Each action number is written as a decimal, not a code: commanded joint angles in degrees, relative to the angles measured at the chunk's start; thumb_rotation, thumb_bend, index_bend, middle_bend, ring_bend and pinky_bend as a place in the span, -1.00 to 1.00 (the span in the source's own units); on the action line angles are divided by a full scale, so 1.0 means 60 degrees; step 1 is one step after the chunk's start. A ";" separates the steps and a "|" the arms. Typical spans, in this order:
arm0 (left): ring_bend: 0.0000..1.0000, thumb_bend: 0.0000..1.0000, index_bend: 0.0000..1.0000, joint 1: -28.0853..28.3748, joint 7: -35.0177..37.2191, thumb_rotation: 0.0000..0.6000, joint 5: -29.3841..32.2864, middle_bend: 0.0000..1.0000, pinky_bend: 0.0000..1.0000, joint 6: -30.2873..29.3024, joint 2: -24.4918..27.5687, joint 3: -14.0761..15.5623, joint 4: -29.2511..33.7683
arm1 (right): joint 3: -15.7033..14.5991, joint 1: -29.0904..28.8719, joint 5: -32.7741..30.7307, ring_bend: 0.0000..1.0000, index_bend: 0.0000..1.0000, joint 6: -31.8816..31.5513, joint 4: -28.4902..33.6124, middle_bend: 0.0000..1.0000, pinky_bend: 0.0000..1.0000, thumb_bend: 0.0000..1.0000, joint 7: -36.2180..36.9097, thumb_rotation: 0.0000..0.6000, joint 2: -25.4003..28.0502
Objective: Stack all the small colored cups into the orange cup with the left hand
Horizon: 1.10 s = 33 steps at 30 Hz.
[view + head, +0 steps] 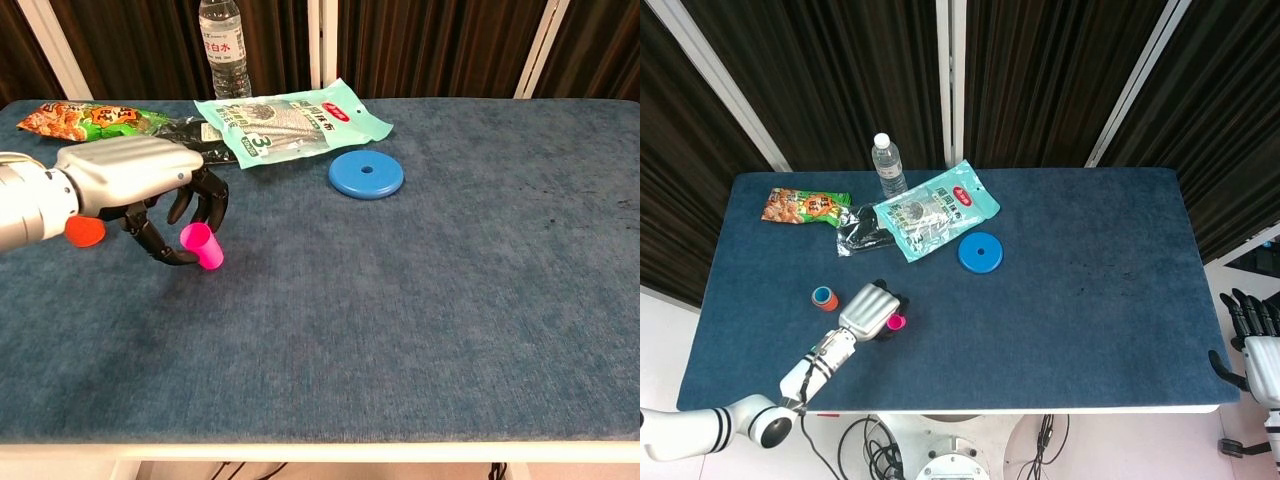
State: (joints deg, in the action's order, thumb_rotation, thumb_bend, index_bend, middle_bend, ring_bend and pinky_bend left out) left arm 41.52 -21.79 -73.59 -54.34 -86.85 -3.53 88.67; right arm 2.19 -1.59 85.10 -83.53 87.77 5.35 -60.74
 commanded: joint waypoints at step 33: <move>0.12 -0.43 0.09 -0.0901 0.0186 1.00 0.1857 0.10 -0.39 -0.0336 0.2374 -0.0311 0.0661 | -0.0021 -0.0057 0.0045 -1.00 -1.00 0.0006 0.0538 -1.00 -1.00 -0.43 -0.0689 1.00 0.0119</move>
State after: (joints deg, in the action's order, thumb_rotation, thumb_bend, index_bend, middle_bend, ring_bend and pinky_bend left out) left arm 36.06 -20.56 -62.53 -56.41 -72.55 -5.42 92.72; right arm 2.06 -1.94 85.37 -83.51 91.02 1.21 -60.03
